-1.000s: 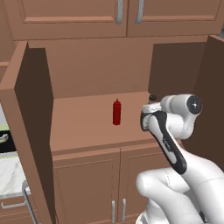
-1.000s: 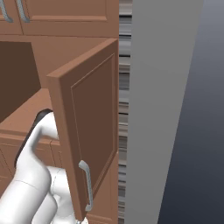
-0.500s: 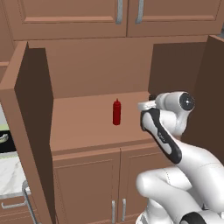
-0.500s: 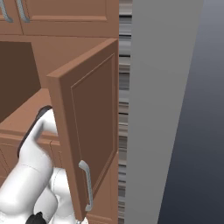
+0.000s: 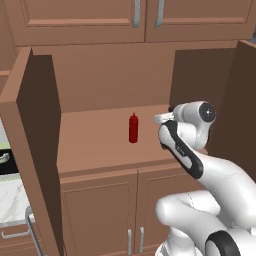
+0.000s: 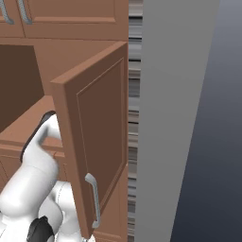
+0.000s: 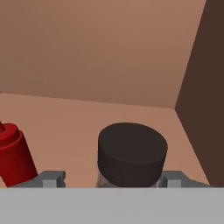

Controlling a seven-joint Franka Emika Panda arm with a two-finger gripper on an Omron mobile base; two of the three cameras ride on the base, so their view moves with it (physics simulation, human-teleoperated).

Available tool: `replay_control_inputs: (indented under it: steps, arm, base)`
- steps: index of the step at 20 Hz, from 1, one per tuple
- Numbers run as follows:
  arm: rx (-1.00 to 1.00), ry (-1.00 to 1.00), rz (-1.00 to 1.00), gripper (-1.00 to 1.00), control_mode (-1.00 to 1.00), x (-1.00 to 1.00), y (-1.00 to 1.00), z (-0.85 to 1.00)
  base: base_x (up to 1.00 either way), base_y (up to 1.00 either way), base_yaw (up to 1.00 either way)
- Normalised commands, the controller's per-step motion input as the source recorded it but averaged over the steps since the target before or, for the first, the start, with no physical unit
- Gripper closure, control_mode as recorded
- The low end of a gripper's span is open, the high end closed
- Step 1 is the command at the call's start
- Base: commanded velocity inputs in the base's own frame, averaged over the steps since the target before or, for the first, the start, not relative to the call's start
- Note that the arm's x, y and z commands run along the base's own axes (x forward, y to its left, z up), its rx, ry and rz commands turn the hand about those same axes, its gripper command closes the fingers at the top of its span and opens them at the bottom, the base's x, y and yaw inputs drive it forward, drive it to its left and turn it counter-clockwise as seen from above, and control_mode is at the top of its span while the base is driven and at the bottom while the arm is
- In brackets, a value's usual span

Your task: Take 2 condiments from the cabinet and move them on the counter near the stove.Make sure the condiments are lined up with each other, next to each other.

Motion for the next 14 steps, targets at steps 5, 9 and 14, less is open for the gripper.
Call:
replay_control_inputs:
  steps: [5, 9, 14]
  arm:
    - [0.0, 0.0, 0.0, 1.0, -1.0, 0.0, -0.01, -0.01]
    - [0.0, 0.0, 0.0, 1.0, -1.0, 0.0, 0.0, 0.0]
    - [0.0, -0.07, 0.0, 1.0, -1.0, -0.37, 0.0, 0.0]
  base:
    - [0.0, 0.0, 0.0]
    - [0.0, 0.0, 0.0]
    - [0.0, 0.0, 0.0]
